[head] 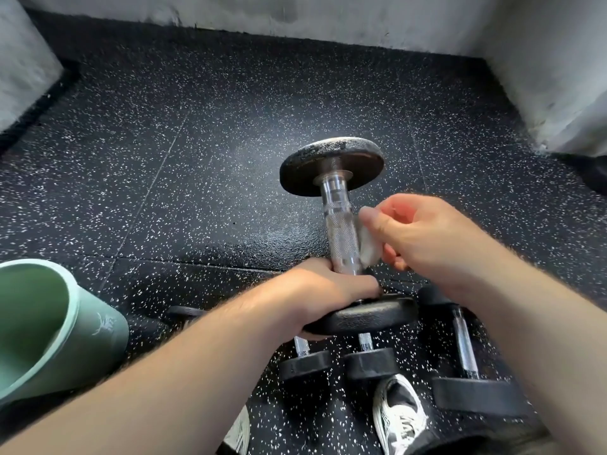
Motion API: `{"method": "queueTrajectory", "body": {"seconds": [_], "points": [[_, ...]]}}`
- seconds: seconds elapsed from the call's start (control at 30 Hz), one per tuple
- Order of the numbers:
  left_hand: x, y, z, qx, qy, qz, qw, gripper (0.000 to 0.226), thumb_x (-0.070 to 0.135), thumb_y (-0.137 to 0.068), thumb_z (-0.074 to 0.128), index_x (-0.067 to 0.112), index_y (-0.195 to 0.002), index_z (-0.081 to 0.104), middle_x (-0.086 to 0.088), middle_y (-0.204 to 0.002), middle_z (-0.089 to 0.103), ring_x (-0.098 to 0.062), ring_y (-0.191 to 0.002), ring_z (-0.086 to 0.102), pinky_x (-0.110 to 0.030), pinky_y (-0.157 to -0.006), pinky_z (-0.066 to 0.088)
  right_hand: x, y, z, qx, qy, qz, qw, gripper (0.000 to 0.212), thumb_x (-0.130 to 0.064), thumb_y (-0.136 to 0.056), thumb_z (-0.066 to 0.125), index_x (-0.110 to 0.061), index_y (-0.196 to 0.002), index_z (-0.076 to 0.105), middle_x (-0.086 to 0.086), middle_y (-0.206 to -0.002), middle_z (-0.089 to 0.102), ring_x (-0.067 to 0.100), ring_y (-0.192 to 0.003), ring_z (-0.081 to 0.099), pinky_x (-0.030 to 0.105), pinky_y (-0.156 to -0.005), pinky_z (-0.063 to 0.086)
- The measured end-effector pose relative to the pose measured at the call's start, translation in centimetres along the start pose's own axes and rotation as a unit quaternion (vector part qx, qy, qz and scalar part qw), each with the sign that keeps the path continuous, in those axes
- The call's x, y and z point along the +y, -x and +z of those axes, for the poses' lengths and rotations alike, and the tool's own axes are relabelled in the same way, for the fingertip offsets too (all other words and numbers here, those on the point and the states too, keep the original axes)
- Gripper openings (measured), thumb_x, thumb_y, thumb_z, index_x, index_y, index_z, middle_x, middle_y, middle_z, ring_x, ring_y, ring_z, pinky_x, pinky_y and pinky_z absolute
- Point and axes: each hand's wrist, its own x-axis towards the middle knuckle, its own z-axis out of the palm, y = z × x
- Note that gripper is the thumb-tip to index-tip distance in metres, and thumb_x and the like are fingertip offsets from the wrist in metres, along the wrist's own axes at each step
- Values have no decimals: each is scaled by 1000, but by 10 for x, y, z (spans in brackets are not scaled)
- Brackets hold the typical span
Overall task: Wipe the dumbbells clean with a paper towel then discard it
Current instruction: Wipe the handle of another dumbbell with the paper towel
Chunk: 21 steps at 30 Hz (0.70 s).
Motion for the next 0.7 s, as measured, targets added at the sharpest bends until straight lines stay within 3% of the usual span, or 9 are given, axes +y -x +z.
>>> {"method": "queueTrajectory", "body": {"seconds": [0.1,0.17,0.27,0.3,0.37,0.47,0.6,0.7], "points": [[0,-2,-1,1,1,-3,1000,31,45,-74,78,21,-92,70,2,-81,74,-16,-67,69,-23,-58,51,-4,4,2,-68,-87,-17,994,28,-28,-101,56,-7,-84,65,18,-70,67,13,-55,50,25,-52,42],[-2,-2,0,10,-4,-1,1000,32,46,-74,79,21,-91,70,2,-85,74,-14,-68,68,-20,-58,50,-6,4,3,-88,-157,15,984,26,-13,-103,50,-7,-84,66,8,-65,61,14,-56,51,23,-51,41],[-3,-4,1,25,-9,7,1000,30,46,-75,80,21,-90,70,1,-88,75,-14,-71,68,-20,-60,48,-5,4,6,-84,-154,22,984,14,0,-97,52,-7,-94,64,4,-68,60,14,-58,52,23,-51,42],[-3,-5,2,30,-10,11,999,30,45,-76,80,21,-90,71,1,-90,75,-14,-73,68,-21,-61,49,-6,6,7,-72,-128,11,989,4,-6,-95,60,-9,-98,62,2,-69,60,13,-59,53,23,-52,43],[-3,-6,2,42,-19,17,999,26,43,-78,79,21,-90,71,1,-91,74,-14,-77,68,-22,-66,51,-4,9,11,-36,-26,-3,999,26,-31,-84,75,-15,-96,58,-5,-70,60,10,-61,52,24,-56,42],[-2,-6,1,57,-34,29,997,23,38,-80,77,20,-93,70,0,-90,73,-16,-82,69,-24,-71,55,-2,12,20,42,146,21,988,42,-56,-74,79,-23,-90,58,-9,-77,65,8,-61,55,25,-57,40],[0,-5,-1,73,-57,45,995,12,29,-84,70,17,-85,68,-6,-94,73,-23,-91,70,-28,-79,57,-1,15,31,90,159,17,983,40,-56,-81,74,-30,-108,60,-13,-95,68,9,-78,59,13,-57,36],[0,-5,-1,81,-66,54,993,9,23,-85,66,18,-78,64,-7,-93,74,-24,-91,70,-29,-79,56,-2,17,35,66,170,6,983,37,-51,-89,67,-33,-120,59,-10,-99,69,13,-85,57,25,-62,33]]}}
